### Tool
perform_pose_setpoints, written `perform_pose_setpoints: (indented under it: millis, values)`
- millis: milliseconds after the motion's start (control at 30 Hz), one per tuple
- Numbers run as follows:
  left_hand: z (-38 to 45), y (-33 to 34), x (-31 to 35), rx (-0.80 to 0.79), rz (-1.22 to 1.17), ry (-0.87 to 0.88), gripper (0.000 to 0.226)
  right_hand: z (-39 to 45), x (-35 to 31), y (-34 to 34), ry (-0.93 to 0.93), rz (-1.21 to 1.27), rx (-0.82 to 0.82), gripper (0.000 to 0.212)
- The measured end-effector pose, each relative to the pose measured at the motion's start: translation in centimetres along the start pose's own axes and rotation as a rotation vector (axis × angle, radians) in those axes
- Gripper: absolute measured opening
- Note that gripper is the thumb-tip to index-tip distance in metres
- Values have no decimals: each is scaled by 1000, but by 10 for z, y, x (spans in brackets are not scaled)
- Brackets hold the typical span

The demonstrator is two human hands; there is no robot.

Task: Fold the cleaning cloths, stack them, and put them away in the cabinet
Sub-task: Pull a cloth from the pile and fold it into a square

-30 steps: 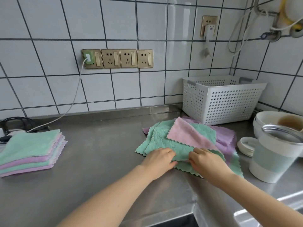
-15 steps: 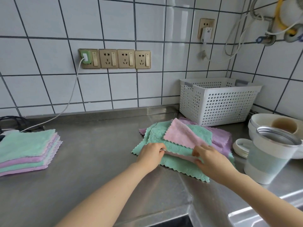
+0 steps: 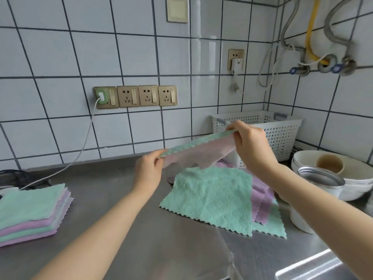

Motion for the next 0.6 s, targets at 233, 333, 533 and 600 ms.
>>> perform_pose_setpoints:
  millis: [233,333,533,600]
  values:
    - [3,-100,-4,75,-297,-59,4,-7,-42,1,87,217,-16,15]
    - [-13,-139,-20,122,-393,-174,16,-14,-58,9,134,314,-82,26]
    - [-31,-193,-50,133,-469,-334,2,-18,-93,42,241,539,-344,43]
    - [-42,-202,-73,77,-355,-373,4,-29,-96,75,263,485,-501,42]
Point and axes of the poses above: each hand's wrist, its own z-axis towards the middle knuckle, its own y-axis out of the palm, x = y × z, the point moved 9 cm from there along z, towards the middle knuckle, and after that the axes turned 11 degrees about y, right-handed, at the moved point
